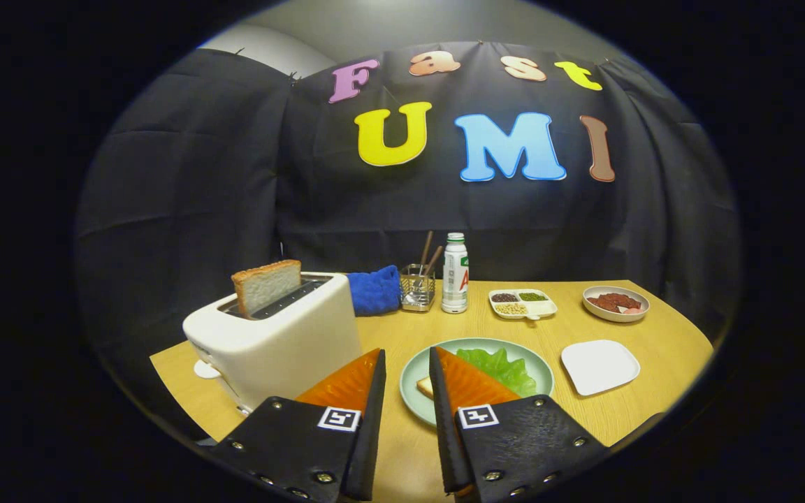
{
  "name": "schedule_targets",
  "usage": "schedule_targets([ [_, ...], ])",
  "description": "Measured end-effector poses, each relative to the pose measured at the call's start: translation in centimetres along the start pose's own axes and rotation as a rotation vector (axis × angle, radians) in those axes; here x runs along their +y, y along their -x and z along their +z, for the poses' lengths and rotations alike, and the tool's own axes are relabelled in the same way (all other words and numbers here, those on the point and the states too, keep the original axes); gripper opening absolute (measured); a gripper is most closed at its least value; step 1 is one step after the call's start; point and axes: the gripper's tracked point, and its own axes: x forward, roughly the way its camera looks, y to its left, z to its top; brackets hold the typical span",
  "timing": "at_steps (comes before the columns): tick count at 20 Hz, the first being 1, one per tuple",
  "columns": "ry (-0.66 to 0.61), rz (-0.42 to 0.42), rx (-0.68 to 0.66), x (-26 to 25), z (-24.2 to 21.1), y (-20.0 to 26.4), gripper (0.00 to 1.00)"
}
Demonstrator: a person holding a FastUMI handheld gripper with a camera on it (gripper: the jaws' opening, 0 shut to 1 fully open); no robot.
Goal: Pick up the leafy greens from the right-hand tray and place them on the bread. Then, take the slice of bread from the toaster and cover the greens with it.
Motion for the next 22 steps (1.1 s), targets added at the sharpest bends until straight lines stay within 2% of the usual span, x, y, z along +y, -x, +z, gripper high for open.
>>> schedule_targets([
  [4, -0.019, 0.159, -0.015, 6.3, 1.4, 0.2, 0.37],
  [6, -0.007, 0.185, -0.025, 8.0, 2.2, 0.4, 0.37],
  [13, -0.056, 0.175, 0.019, 13.5, 3.3, -0.8, 0.37],
  [18, 0.029, 0.123, 0.027, 15.3, 2.9, -3.2, 0.37],
  [22, 0.046, 0.102, 0.038, 16.0, 2.8, -5.1, 0.37],
])
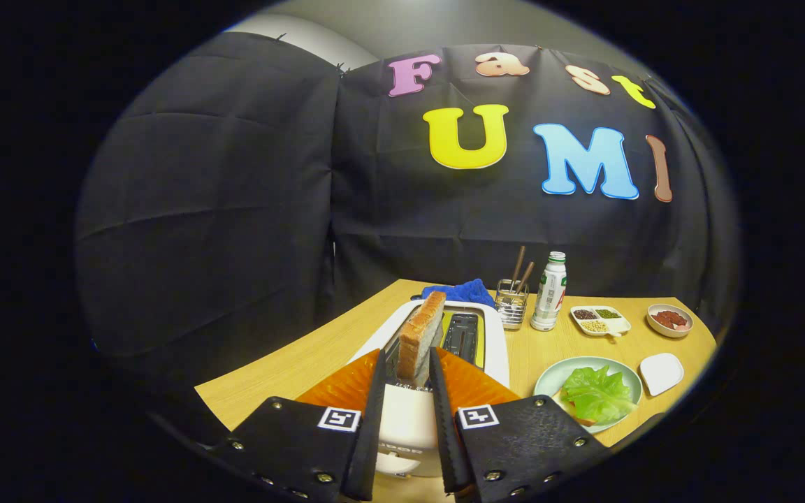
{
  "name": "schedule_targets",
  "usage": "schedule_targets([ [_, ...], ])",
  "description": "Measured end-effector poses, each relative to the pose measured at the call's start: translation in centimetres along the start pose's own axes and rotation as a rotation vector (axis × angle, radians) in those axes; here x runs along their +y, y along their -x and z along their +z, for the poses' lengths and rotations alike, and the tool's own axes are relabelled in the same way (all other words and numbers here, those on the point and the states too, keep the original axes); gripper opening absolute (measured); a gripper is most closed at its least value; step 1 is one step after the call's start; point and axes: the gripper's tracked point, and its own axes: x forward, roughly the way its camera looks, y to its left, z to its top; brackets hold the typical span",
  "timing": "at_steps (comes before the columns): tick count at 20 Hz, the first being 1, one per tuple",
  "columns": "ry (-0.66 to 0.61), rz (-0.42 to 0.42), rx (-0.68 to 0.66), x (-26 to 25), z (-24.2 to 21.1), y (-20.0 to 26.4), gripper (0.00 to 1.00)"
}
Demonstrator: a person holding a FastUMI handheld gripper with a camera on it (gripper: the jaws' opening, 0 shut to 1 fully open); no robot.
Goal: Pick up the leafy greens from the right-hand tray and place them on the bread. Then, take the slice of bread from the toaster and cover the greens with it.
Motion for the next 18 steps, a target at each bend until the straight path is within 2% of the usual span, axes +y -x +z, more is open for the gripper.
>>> schedule_targets([
  [6, -0.01, -0.048, 0.025, 0.2, 0.2, -1.8, 0.37],
  [8, -0.001, -0.093, 0.033, -0.1, 0.3, -2.2, 0.37],
  [11, -0.002, -0.098, -0.003, 0.0, 1.0, -3.2, 0.37],
  [13, -0.033, -0.108, 0.036, -0.4, -0.4, -3.4, 0.22],
  [16, -0.054, -0.117, 0.025, -0.5, 0.1, -3.6, 0.22],
  [17, -0.045, -0.117, 0.023, -0.6, 0.3, -3.8, 0.09],
  [18, -0.039, -0.116, 0.03, -0.6, 0.1, -3.6, 0.09],
])
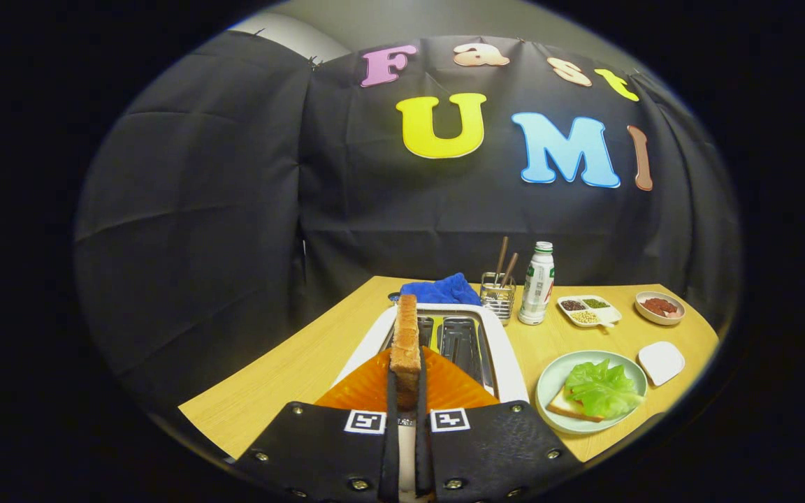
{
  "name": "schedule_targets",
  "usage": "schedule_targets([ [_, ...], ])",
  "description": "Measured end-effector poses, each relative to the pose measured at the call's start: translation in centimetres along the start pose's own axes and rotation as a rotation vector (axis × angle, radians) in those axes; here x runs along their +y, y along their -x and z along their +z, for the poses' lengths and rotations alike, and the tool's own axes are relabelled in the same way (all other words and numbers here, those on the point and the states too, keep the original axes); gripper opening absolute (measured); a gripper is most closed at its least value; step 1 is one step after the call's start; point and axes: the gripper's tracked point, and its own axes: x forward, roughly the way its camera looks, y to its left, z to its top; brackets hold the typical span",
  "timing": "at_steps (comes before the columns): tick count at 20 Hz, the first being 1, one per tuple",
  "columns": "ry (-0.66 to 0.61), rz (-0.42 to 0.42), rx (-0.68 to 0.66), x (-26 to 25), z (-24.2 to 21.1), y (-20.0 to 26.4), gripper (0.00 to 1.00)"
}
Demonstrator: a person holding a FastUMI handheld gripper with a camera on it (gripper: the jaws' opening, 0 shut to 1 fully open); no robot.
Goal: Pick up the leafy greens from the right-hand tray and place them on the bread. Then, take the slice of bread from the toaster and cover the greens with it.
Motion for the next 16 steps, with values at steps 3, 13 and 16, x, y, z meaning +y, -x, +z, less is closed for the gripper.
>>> schedule_targets([
  [3, -0.029, -0.009, 0.007, -0.1, 0.1, 0.1, 0.09],
  [13, -0.08, 0.005, 0.026, -0.8, 2.9, 0.3, 0.09],
  [16, -0.09, 0.004, -0.009, -1.1, 4.4, 0.7, 0.09],
])
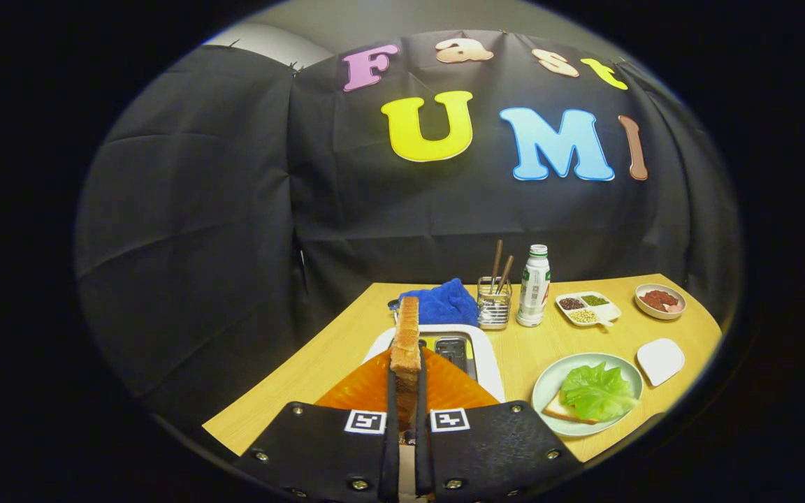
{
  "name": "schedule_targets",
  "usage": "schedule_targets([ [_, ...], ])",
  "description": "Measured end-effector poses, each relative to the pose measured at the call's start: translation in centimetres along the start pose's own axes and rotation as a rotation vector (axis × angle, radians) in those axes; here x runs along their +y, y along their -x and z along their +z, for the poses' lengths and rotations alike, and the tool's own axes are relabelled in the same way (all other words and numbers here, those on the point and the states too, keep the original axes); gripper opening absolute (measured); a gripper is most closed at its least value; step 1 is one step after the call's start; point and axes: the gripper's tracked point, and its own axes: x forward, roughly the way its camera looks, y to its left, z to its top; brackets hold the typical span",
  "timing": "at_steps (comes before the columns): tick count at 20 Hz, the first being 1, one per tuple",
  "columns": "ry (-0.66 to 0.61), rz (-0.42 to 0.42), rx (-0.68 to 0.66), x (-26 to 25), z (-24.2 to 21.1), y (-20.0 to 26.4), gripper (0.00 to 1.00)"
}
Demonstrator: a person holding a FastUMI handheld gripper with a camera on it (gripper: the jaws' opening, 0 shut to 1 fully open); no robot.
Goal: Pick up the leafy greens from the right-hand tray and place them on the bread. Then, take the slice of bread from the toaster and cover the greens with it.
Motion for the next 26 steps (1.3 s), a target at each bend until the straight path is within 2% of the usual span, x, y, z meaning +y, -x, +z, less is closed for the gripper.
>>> schedule_targets([
  [6, -0.035, 0.025, -0.051, -1.6, 3.4, 2.0, 0.09],
  [13, -0.045, -0.021, -0.142, -5.6, 6.3, 5.1, 0.09],
  [19, -0.071, -0.061, -0.195, -10.9, 5.2, 6.4, 0.09],
  [24, -0.021, -0.186, -0.234, -17.7, 2.2, 6.2, 0.09],
  [26, -0.029, -0.21, -0.202, -19.9, -0.1, 5.7, 0.09],
])
